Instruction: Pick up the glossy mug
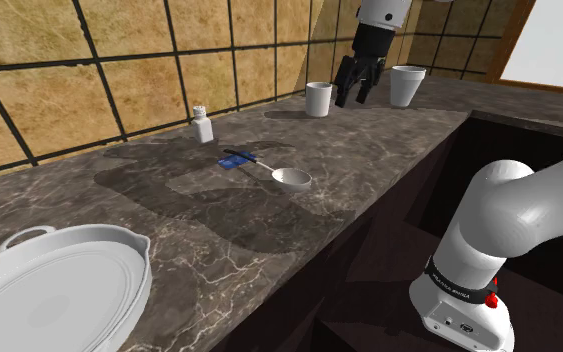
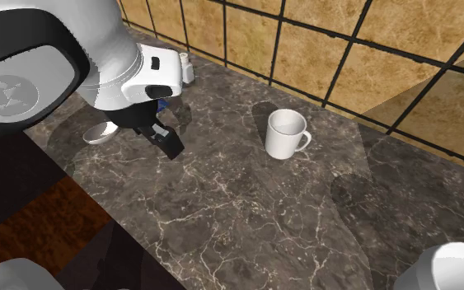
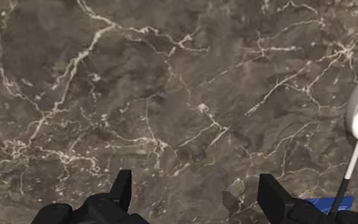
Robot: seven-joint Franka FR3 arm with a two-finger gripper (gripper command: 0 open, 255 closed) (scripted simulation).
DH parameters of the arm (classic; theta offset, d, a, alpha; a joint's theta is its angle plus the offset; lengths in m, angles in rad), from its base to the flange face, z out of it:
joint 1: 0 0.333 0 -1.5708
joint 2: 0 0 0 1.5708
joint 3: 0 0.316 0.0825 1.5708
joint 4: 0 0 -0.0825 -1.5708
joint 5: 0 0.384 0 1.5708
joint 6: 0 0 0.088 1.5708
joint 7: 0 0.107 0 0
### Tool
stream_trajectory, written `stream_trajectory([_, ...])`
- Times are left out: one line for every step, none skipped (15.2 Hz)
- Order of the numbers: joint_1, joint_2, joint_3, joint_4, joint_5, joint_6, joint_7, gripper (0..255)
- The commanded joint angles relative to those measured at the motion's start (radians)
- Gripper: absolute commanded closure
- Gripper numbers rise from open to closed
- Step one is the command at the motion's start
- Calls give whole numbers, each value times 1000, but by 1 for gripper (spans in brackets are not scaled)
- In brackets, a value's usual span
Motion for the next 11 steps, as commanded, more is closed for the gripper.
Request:
stream_trajectory([0, 0, 0, 0, 0, 0, 0, 0])
stream_trajectory([-2, 40, -13, 26, -12, 5, -21, 0])
stream_trajectory([-3, 81, -25, 52, -24, 10, -41, 0])
stream_trajectory([-3, 122, -37, 81, -34, 14, -60, 0])
stream_trajectory([-4, 162, -48, 110, -44, 17, -80, 0])
stream_trajectory([-4, 203, -59, 140, -53, 19, -99, 0])
stream_trajectory([-5, 244, -70, 172, -62, 20, -118, 0])
stream_trajectory([-5, 286, -81, 205, -69, 20, -137, 0])
stream_trajectory([-5, 327, -91, 239, -76, 20, -156, 0])
stream_trajectory([-5, 368, -100, 275, -82, 18, -175, 0])
stream_trajectory([-5, 410, -110, 312, -87, 16, -194, 0])
